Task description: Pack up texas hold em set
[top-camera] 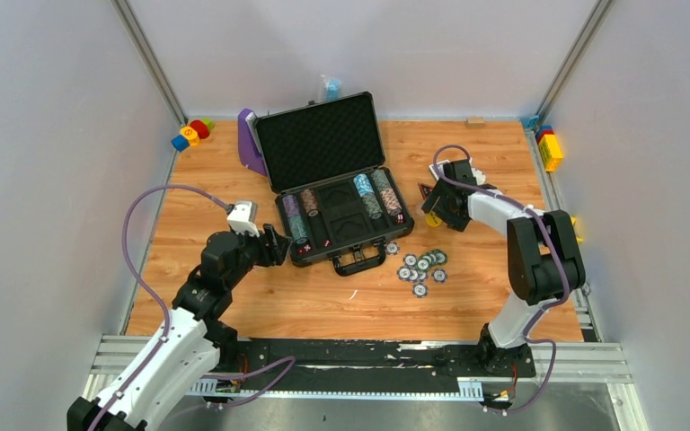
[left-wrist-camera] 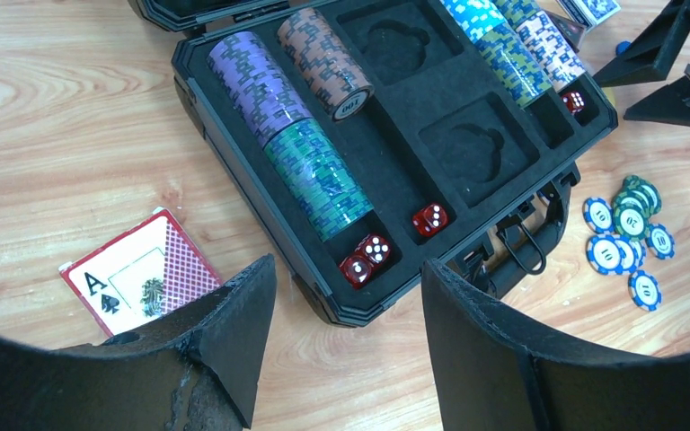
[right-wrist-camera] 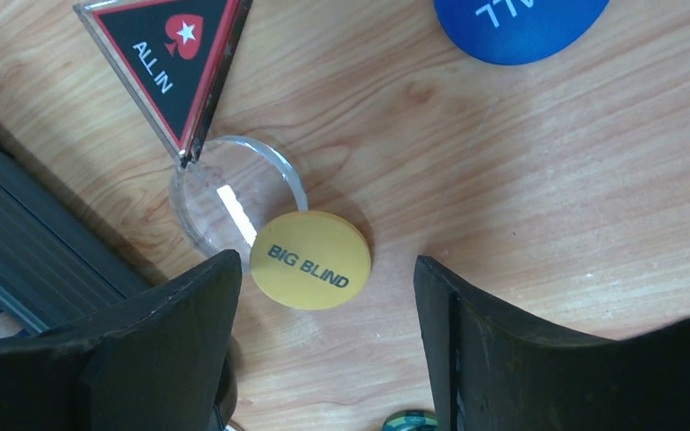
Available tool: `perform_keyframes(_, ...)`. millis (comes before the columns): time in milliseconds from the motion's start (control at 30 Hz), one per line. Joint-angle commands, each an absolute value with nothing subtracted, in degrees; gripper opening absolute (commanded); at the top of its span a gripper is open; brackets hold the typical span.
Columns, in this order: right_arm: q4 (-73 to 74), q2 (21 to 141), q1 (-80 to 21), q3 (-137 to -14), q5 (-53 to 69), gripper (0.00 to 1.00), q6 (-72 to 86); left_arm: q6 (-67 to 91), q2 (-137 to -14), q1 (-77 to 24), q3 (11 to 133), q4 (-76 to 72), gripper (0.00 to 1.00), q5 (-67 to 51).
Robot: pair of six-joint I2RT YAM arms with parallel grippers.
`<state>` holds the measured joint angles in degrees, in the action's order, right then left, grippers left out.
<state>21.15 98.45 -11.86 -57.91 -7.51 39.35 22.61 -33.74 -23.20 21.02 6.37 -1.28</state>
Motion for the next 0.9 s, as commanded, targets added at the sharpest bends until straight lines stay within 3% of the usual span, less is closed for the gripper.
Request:
perform_keyframes(0,18.8,100.3,-11.9,-60.3,-6.3,0.71,39.5,21.1,-32.1,-23.1,20.6,3.4,0.68,-0.6)
perform_keyframes(433,19.3,103.1,-13.3,-61.5,-4.7,0.66,40.6,21.0,-32.0,-23.1,20.8,4.3,0.68,-0.2)
perform_keyframes(867,22.6,102.3,-13.9,-61.7,-10.4,0.48,38.2,21.5,-31.9,-23.0,20.2,4.4,0.68,1.5)
